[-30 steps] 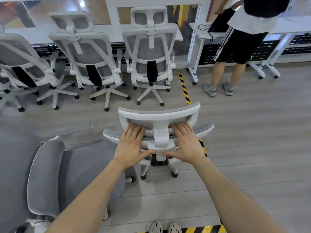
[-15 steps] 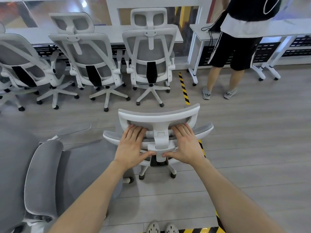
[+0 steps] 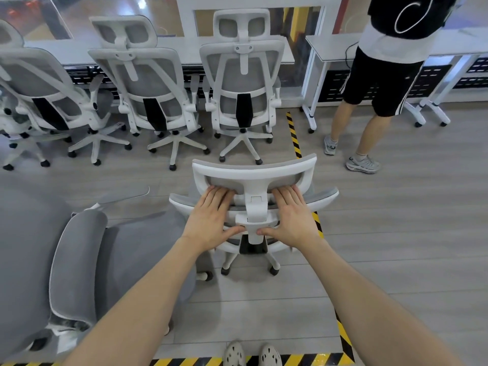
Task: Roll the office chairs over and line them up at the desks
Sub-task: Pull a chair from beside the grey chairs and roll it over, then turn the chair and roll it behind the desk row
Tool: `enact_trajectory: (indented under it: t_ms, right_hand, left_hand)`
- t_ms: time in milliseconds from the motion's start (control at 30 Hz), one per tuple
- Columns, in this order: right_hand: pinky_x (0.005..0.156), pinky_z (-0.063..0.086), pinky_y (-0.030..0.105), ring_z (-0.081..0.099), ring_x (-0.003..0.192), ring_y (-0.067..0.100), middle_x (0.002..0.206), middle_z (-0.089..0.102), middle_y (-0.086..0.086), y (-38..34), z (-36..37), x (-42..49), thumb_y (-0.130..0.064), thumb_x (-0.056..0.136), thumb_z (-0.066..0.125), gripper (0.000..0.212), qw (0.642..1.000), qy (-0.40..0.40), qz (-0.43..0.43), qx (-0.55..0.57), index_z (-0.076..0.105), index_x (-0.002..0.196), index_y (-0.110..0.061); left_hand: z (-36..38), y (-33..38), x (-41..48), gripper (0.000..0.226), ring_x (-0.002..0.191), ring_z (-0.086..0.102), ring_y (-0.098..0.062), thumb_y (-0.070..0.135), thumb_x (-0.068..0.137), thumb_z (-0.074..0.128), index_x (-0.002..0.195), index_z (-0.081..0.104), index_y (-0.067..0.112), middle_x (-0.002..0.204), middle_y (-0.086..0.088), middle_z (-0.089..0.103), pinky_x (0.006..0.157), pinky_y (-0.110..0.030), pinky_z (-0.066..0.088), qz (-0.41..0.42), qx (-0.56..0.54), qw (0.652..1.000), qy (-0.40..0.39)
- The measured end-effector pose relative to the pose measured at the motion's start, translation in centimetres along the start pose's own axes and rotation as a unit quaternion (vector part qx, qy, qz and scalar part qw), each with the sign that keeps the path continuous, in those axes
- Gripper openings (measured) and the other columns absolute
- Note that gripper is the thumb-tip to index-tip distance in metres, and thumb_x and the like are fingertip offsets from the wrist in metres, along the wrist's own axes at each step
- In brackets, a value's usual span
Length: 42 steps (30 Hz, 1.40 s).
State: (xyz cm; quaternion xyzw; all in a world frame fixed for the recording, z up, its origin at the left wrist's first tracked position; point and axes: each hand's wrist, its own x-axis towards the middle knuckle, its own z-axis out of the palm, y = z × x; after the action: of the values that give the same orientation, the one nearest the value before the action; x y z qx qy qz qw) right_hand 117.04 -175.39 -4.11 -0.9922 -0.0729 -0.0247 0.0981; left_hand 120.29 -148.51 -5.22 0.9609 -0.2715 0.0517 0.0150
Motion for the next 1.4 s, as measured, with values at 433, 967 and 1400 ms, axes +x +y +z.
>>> enact_trajectory:
  t_ms: [433, 967, 1400]
  right_hand:
    - [0.109, 0.049, 0.050, 0.053, 0.140, 0.035, 0.153, 0.051, 0.006, -11.5, 0.0, -8.2, -0.047, 0.093, 0.074, 0.068, 0.980, 0.010, 0.196, 0.043, 0.050, 0.147, -0.012]
    - [0.093, 0.057, 0.045, 0.066, 0.123, 0.033, 0.134, 0.067, 0.007, -44.7, 5.0, -17.7, -0.045, 0.096, 0.068, 0.045, 0.962, -0.158, 0.224, 0.015, 0.062, 0.132, -0.019]
    - [0.082, 0.044, 0.042, 0.066, 0.111, 0.037, 0.121, 0.065, 0.012, -70.8, 10.0, -19.5, -0.036, 0.103, 0.061, 0.029, 0.987, -0.113, 0.117, -0.011, 0.061, 0.118, -0.011]
  left_hand:
    - [-4.0, -10.4, -13.2, 0.057, 0.132, 0.063, -0.030, 0.061, 0.106, 0.054, 0.149, 0.055, 0.024, 0.147, -0.003, 0.061, 0.106, -0.044, 0.053, -0.019, 0.027, 0.981, -0.191]
    - [-10.3, -31.8, -37.0, 0.054, 0.133, 0.065, -0.027, 0.060, 0.105, 0.056, 0.147, 0.057, 0.026, 0.144, -0.001, 0.066, 0.101, -0.042, 0.054, -0.001, 0.096, 0.971, -0.219]
    - [-17.9, -44.0, -54.2, 0.049, 0.114, 0.070, -0.028, 0.062, 0.105, 0.045, 0.132, 0.066, 0.027, 0.125, 0.003, 0.069, 0.089, -0.043, 0.058, 0.047, 0.115, 0.981, -0.149]
